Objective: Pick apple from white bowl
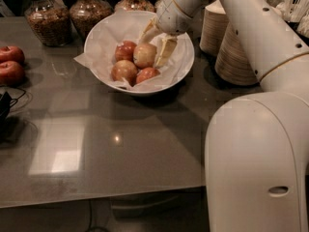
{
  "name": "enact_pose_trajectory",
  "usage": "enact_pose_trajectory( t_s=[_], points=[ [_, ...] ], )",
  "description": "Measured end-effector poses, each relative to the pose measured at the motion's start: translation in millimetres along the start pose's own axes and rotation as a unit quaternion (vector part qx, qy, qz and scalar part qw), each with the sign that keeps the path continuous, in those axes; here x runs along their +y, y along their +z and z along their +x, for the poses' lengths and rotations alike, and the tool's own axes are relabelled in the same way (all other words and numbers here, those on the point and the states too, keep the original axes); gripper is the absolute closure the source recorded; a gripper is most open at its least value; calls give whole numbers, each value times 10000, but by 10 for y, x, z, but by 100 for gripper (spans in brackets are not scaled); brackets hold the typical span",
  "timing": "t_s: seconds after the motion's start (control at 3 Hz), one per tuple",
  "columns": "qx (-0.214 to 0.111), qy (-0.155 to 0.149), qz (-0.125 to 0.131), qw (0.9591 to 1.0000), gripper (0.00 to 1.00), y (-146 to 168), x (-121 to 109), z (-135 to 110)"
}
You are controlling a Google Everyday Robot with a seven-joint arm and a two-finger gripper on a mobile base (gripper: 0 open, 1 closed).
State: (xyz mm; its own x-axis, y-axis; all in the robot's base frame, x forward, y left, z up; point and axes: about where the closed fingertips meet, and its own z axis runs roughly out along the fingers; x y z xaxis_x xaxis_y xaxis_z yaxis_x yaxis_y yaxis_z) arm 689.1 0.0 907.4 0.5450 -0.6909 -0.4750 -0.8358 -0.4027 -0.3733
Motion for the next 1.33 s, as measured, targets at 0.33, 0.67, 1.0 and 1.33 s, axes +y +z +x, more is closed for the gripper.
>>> enact_pose_trajectory(
  t_s=[0.33,0.67,1.0,1.33],
  points=[
    [-159,-235,33,9996,100,-35,-64,-151],
    [-281,-268,150,9991,100,-107,-94,-163],
    [-348,-259,304,9986,100,-213,-96,-139],
    [-315,-355,651,9967,100,-507,-49,-189]
  ],
)
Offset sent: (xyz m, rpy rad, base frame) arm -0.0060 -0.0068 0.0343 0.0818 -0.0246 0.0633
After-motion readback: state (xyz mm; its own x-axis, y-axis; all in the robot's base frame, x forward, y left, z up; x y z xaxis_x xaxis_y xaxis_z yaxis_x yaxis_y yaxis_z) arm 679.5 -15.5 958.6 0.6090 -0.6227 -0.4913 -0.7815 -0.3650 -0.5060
